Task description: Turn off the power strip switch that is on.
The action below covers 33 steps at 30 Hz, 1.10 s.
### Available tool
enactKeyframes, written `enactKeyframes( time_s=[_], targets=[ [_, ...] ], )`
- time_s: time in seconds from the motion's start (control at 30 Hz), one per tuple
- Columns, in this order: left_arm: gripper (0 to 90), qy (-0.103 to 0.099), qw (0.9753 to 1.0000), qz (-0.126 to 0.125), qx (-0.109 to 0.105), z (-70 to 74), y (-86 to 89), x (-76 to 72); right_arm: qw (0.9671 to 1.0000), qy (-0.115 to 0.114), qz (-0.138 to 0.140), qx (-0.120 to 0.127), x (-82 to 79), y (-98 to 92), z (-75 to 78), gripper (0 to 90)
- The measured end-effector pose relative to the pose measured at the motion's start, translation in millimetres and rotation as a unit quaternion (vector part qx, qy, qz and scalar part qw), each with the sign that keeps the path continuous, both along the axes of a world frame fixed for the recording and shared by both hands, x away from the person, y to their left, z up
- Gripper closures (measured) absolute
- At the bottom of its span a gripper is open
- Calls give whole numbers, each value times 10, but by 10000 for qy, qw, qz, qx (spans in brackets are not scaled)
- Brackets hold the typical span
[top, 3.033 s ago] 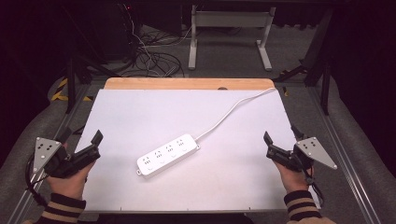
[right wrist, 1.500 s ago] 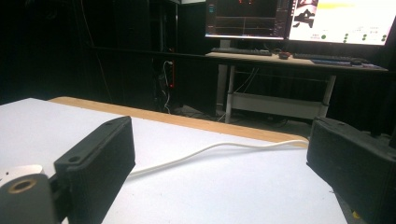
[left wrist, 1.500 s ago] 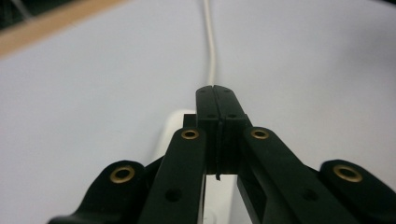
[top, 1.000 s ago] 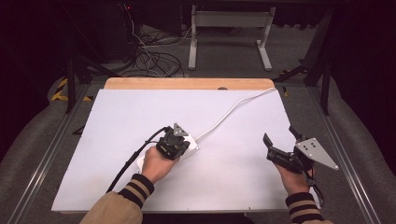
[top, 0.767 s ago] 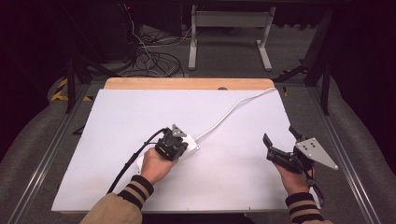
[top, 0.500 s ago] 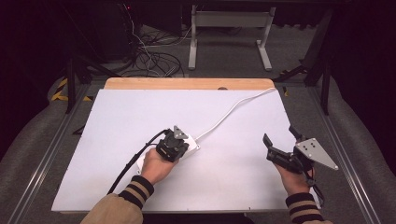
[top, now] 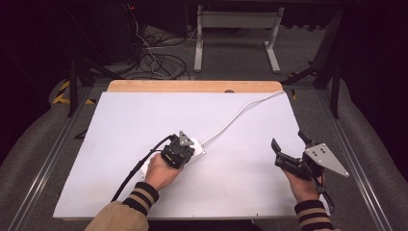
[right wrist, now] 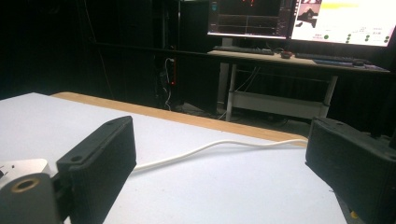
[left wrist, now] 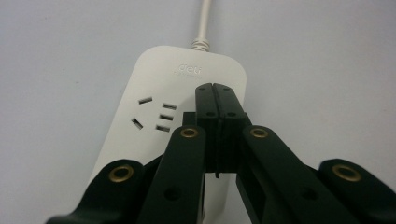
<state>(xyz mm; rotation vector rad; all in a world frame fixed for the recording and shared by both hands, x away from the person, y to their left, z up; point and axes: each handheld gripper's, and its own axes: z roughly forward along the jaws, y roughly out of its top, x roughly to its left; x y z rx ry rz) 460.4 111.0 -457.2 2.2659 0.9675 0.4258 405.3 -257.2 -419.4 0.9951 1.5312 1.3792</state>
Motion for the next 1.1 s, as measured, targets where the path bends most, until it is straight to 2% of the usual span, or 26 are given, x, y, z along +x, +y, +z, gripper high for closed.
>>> enactKeyframes(
  time_s=[0.5, 0.63, 0.77, 0.9, 1.1],
  targets=[
    [900, -18, 10000, -20, 29, 2, -2, -1, 10000, 52, 8, -48, 9, 12, -11, 88],
    [900, -152, 9998, -33, 126, -6, -24, -27, 10000, 73, 5, -65, 12, 14, -14, 89],
    [900, -111, 9999, -46, 111, 3, -15, -13, 9999, 79, -2, -66, 15, 14, -15, 91],
    [900, -183, 9997, -33, 172, -1, -31, -32, 9999, 73, 14, -74, 16, 18, -18, 91],
    [900, -78, 9999, -75, 123, 13, -19, -1, 9999, 80, -7, -79, 23, 19, -18, 91]
  ],
)
